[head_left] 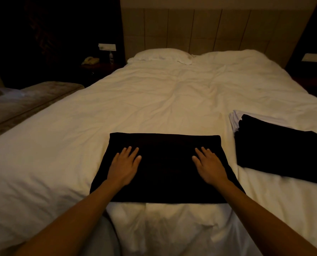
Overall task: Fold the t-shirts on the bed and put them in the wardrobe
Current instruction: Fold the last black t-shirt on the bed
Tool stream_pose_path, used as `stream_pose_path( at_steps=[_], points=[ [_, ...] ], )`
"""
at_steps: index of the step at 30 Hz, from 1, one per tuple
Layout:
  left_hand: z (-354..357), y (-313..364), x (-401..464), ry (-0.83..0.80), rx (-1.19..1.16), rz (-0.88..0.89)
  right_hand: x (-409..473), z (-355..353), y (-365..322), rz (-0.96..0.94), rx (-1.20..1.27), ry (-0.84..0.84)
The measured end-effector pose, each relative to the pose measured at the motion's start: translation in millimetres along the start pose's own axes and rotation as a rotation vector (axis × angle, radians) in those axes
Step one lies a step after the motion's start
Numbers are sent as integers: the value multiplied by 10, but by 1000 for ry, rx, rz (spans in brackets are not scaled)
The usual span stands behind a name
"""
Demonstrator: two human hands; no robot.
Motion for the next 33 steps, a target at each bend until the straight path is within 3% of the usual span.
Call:
stream_pose_path(
  at_steps=[3,6,10,14,28,33],
  points=[
    [-138,-29,74,127,51,-58,52,-45,50,41,10,69],
    [-258,55,316,183,75,-1,235,-143,-54,44,69,128],
    [-321,150,711,154,-40,123,596,-179,-180,-13,107,126],
    [-246,84,1082,56,-109,117,948,-99,-106,-1,106,65],
    [24,-184,1318,100,125,129,1128,42,39,-60,-192,190],
    [-159,-106,1264,163,169,146,1079,-118,-39,-110,-174,245]
  ],
)
Point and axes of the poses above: each hand's wrist, its own x-axis towards the middle knuckle, its own z-axis out of the palm, y = z × x, the point moved 6 cm from there along x, towards the middle knuckle, and after that the axes turned 1 degree about x, right-handed, at the moved point
